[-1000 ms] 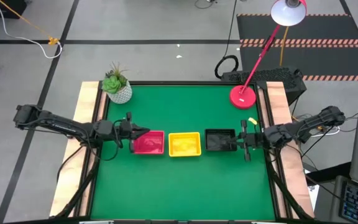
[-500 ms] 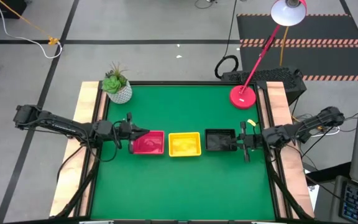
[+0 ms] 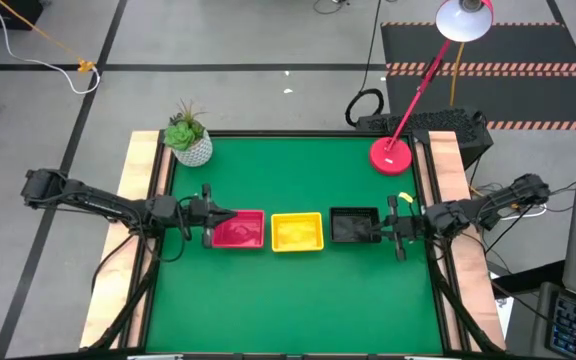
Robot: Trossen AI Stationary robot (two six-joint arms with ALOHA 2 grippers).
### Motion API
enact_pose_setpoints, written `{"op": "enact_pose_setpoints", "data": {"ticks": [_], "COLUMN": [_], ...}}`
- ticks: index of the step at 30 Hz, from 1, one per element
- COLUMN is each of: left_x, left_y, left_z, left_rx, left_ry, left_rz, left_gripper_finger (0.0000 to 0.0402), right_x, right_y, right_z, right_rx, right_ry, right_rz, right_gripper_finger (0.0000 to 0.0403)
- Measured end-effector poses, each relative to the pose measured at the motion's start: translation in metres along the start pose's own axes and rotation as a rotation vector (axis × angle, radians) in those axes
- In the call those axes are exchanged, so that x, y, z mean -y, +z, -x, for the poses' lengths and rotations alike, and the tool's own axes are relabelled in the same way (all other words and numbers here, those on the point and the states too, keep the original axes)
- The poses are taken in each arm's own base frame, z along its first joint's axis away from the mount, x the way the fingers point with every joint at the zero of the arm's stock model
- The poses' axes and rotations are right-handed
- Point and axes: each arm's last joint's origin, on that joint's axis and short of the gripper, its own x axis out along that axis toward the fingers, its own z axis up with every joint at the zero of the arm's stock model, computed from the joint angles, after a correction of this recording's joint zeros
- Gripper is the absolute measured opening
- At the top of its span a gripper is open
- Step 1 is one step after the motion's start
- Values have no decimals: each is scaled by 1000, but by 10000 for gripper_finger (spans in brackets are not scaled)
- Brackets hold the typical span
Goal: Stack baskets by color
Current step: Return to Home Position
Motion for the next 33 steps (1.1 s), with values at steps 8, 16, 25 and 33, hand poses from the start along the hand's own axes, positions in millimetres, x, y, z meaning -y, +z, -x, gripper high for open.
{"op": "enact_pose_setpoints", "data": {"ticks": [8, 16, 25, 33], "left_x": [1, 0, 0, 0], "left_y": [2, 3, 1, 1], "left_z": [1, 6, 7, 7], "left_rx": [14, 3, -15, -15], "left_ry": [-46, -46, -47, -51], "left_rz": [-24, -37, -29, -26], "left_gripper_finger": [7, 6, 9, 10], "right_x": [2, 5, 12, 20], "right_y": [2, 8, 8, 5], "right_z": [4, 13, 15, 14], "right_rx": [38, 127, 134, 92], "right_ry": [-9, -36, -125, -207], "right_rz": [6, 65, 79, 80], "right_gripper_finger": [0, 0, 0, 0]}}
